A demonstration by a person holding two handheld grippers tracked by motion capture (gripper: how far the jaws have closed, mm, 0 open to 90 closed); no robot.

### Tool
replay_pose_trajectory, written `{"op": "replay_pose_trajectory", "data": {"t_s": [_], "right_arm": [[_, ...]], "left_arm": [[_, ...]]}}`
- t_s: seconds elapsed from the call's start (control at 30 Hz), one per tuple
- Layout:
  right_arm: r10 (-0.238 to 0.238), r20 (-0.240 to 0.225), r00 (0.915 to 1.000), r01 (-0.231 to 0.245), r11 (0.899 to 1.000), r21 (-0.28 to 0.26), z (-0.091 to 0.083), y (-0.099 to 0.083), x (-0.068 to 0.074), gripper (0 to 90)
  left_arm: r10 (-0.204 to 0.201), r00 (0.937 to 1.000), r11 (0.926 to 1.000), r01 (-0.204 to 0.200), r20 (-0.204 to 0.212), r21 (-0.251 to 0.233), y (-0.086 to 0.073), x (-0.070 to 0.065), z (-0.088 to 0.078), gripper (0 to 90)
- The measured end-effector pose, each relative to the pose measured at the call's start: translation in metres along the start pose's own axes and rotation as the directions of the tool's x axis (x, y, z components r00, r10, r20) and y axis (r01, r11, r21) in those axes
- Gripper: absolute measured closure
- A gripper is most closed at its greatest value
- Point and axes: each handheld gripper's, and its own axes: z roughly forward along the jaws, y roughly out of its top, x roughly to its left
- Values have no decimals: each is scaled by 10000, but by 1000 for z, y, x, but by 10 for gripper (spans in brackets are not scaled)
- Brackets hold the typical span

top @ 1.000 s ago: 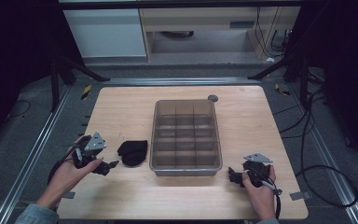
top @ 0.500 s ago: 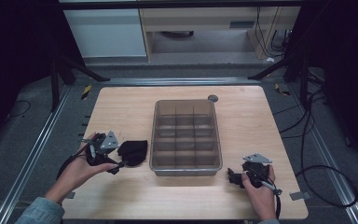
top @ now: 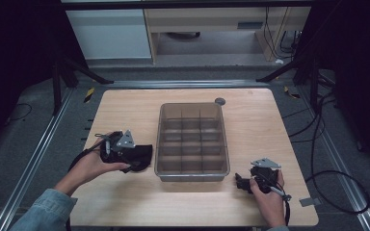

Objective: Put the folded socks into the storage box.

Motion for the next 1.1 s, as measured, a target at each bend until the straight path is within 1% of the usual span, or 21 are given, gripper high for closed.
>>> {"op": "replay_pose_trajectory", "data": {"t_s": [0.03,0.13,0.17,0.2,0.3,0.37,0.4,0.43,0.5,0.53,0.63,0.67,0.7,0.73,0.77,0.8,0.9,1.03,1.1], "right_arm": [[-4,6,10000,4,10000,1,0,0,0,3],[-30,-35,10000,30,10000,-2,0,0,0,3],[-11,-56,10000,11,10000,7,0,0,0,4],[-19,-66,10000,19,10000,7,0,0,0,3],[-52,-90,9999,52,10000,7,0,0,0,3],[-97,-119,9999,97,10000,12,0,0,1,3],[-138,-158,9998,139,9999,29,-1,0,1,4],[-160,-236,9996,160,9999,18,-1,-1,1,4],[-229,-254,9994,229,9997,7,-1,-1,1,4],[-209,-273,9994,209,9998,15,-1,-1,1,4],[-228,-284,9993,228,9997,18,-1,-1,2,4],[-230,-288,9993,230,9997,19,-1,-1,2,4],[-229,-287,9993,229,9997,20,-1,-1,2,3],[-210,-303,9993,211,9998,12,-1,-1,2,4],[-232,-293,9993,232,9997,17,-1,-1,2,4],[-229,-300,9993,230,9997,19,-1,-1,2,4],[-234,-292,9993,235,9997,16,-1,-1,2,3],[-235,-293,9993,236,9997,15,-1,-1,2,4],[-213,-308,9993,213,9998,11,-1,-1,2,4]], "left_arm": [[126,9999,9998,-127,32,147,0,0,3,142],[487,9988,9965,-480,-90,683,-3,2,15,111],[545,9985,9948,-538,-64,868,-4,3,19,112],[546,9985,9943,-546,21,918,-5,4,23,112],[551,9983,9944,-566,187,898,-8,5,31,106],[468,9984,9956,-493,329,792,-10,4,33,98],[351,9987,9972,-374,366,643,-12,4,35,91],[366,9985,9975,-390,398,592,-13,3,36,87],[374,9986,9970,-399,375,665,-15,3,39,92],[323,9986,9963,-356,425,777,-17,3,42,91],[90,9978,9981,-129,657,604,-19,1,45,95],[117,9980,9982,-152,616,581,-19,1,46,98],[248,9982,9973,-284,538,676,-17,0,46,103],[236,9982,9978,-269,558,603,-16,0,47,114],[246,9974,9979,-285,671,579,-15,0,47,123],[324,9971,9976,-366,694,595,-14,0,48,131],[517,9964,9947,-574,672,849,-15,0,53,139],[373,9972,9962,-422,652,760,-17,0,54,176],[381,9971,9963,-429,658,739,-17,0,53,222]]}}
